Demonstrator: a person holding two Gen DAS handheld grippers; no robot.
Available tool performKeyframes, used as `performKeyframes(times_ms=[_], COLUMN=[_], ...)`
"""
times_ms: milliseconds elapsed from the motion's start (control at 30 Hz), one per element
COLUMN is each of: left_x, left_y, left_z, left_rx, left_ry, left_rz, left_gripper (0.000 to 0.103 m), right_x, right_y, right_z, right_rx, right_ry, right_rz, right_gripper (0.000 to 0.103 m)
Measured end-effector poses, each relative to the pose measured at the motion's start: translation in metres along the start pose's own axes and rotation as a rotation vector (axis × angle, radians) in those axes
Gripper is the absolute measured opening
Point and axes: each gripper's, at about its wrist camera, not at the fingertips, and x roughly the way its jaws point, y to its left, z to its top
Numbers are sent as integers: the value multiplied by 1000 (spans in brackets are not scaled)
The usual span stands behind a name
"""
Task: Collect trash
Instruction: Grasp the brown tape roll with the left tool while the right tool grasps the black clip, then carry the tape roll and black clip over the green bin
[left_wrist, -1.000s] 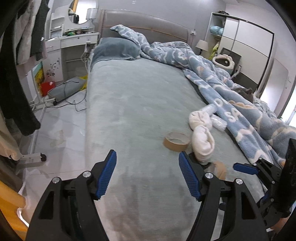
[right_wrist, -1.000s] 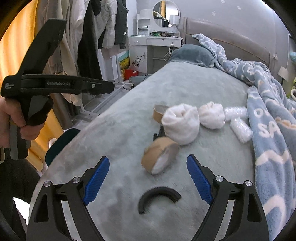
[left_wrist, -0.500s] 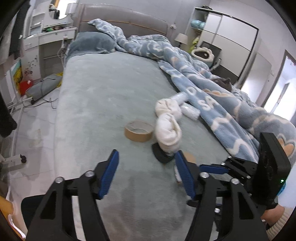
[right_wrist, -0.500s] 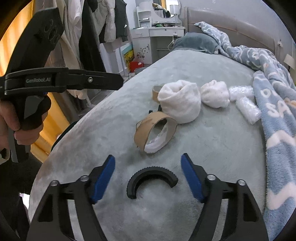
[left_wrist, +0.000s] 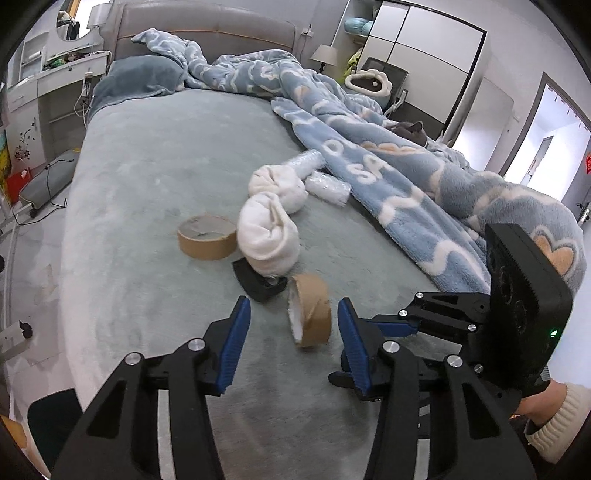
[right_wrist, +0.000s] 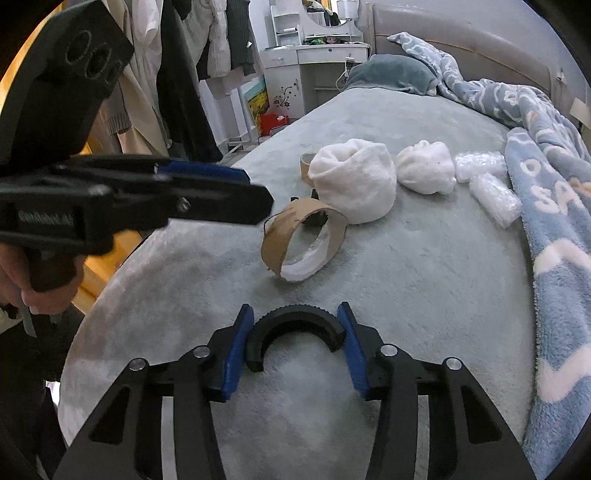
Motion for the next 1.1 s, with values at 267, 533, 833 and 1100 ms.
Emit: performKeyframes(times_ms=[267,533,833,1100], left_x=[10,27,46,62], left_y=[-11,-21,-18,-16], left_z=[-2,-7,-5,-3], left_rx=[11,8,-45,-88], left_ry=[2,24,18,26], left_rz=[1,25,74,91], left_gripper=[51,48,42,31], right_x=[-20,-38,-49,-63], right_y=[-20,-43,-57,-68], right_z=[-6,-16,-25,-33], right_rx=[48,106,136,155], right_ry=[-35,-67,-78,-92], right_rz=[-85,-140,-135,-135], right_gripper=[47,47,47,47])
